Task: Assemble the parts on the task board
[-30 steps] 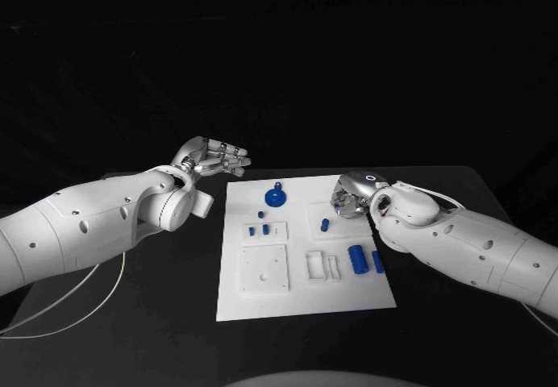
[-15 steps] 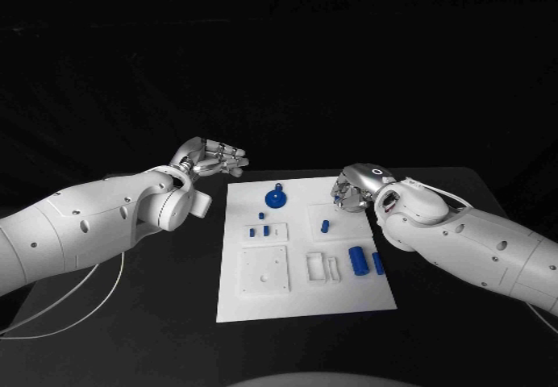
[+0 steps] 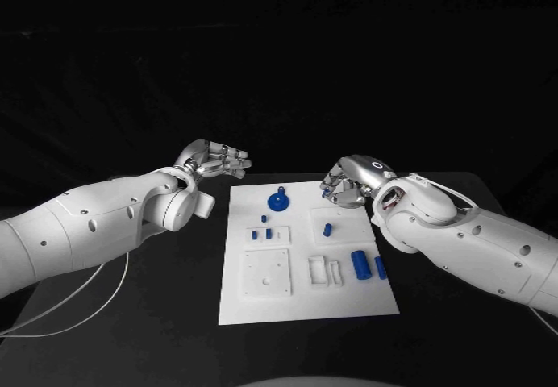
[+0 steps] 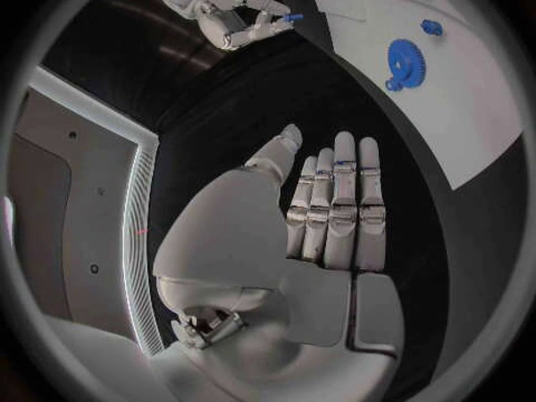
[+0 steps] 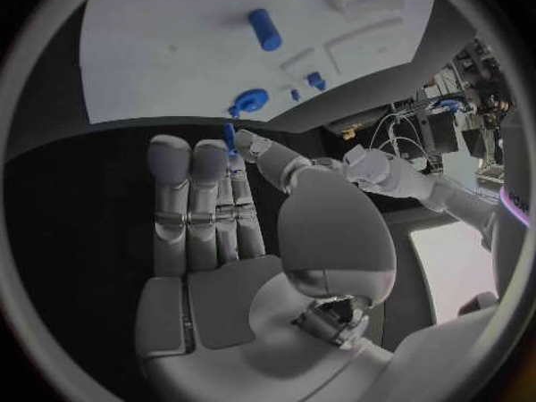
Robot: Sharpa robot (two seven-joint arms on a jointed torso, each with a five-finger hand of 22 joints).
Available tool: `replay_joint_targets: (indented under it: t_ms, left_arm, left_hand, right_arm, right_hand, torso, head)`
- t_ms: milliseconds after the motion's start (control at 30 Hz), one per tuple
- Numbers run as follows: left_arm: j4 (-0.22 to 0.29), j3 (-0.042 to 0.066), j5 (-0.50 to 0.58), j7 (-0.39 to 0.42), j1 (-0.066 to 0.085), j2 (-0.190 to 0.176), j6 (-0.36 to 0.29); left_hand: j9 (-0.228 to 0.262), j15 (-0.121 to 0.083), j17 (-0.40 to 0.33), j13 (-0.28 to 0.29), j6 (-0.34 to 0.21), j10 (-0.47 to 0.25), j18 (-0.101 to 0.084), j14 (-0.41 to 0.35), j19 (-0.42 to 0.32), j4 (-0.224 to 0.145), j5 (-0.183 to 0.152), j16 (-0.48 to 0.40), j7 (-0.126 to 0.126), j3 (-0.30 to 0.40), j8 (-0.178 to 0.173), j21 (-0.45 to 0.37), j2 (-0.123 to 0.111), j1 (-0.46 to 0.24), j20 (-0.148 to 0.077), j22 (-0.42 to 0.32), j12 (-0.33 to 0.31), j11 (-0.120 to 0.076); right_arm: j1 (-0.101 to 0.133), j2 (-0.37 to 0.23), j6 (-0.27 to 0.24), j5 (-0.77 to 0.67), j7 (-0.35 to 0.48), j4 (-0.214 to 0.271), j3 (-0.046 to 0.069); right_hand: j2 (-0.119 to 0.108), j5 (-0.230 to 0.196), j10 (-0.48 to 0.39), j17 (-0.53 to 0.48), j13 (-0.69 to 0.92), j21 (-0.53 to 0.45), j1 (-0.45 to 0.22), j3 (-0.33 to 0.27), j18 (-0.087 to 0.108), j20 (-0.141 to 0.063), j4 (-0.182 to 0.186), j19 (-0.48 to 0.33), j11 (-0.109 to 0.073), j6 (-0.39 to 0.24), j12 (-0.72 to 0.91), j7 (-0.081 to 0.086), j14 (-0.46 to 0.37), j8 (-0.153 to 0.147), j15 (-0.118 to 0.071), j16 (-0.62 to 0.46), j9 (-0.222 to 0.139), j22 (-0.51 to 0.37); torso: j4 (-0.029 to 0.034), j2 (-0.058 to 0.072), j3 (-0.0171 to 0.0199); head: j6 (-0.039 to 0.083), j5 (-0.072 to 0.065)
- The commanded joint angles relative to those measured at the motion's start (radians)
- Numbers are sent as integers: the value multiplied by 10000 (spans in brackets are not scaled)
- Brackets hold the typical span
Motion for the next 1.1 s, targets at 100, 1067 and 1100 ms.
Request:
replay_joint_targets:
  t_ms: [100, 1067, 1100]
  left_arm:
    - [-70, 10, 112, 102, 19, 81, 83]
    - [-69, 10, 148, 147, 17, 279, 53]
    - [-66, 10, 150, 149, 17, 282, 55]
  left_hand:
    - [-2, -9, -7, -5, -6, -42, -156, -93, 49, -13, 32, -30, 27, -44, -9, 65, 105, -9, 4, -8, -22, -6]
    - [-1, -2, -14, -5, -20, -38, -166, -124, 28, -27, 52, -30, 30, -44, -9, 64, 122, 9, 13, -148, -20, -6]
    - [-1, -2, -14, -5, -20, -38, -166, -124, 28, -27, 52, -30, 30, -44, -9, 64, 122, 9, 13, -148, -20, -6]
  right_arm:
    - [-115, 8, 84, 231, 241, 736, -6]
    - [-960, 500, 433, -1313, -2, 1693, -1215]
    - [-981, 524, 426, -1344, -22, 1676, -1220]
  right_hand:
    - [1, -9, 58, -21, 9, -78, 42, -9, 145, -39, 67, 91, 1, 73, 8, 6, 10, 46, -45, 37, 7, 37]
    - [29, -75, 47, -94, 5, -417, 31, 17, 100, -40, 4, 155, 7, 74, 6, 7, 12, 45, -43, -4, -5, 224]
    - [29, -75, 47, -94, 5, -417, 31, 17, 100, -40, 4, 155, 7, 74, 6, 7, 12, 45, -43, -4, -5, 224]
  torso:
    - [14, 3, -10]
    - [13, 27, 7]
    - [15, 28, 9]
  head:
    - [9, 114]
    - [-279, 757]
    - [-293, 771]
